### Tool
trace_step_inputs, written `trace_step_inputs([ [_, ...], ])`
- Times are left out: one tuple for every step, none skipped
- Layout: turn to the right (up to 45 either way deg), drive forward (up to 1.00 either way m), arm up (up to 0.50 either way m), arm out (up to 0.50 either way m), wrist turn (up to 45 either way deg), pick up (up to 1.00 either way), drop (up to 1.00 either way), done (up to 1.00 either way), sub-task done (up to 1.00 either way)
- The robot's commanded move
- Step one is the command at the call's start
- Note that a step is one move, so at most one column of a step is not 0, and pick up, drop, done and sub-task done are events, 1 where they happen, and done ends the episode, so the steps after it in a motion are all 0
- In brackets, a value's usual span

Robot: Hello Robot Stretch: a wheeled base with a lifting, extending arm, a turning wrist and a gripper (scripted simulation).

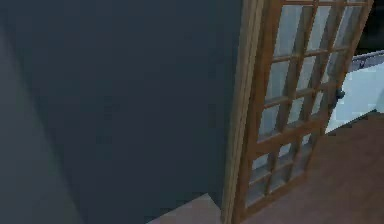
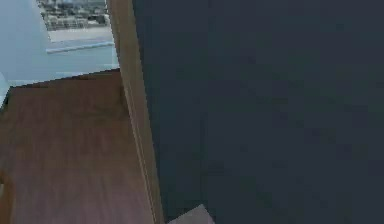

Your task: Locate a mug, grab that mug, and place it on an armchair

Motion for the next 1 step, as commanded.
trace_step_inputs([
  [-45.0,0.00,0.00,0.00,0.0,0.00,0.00,0.00,0.00],
])
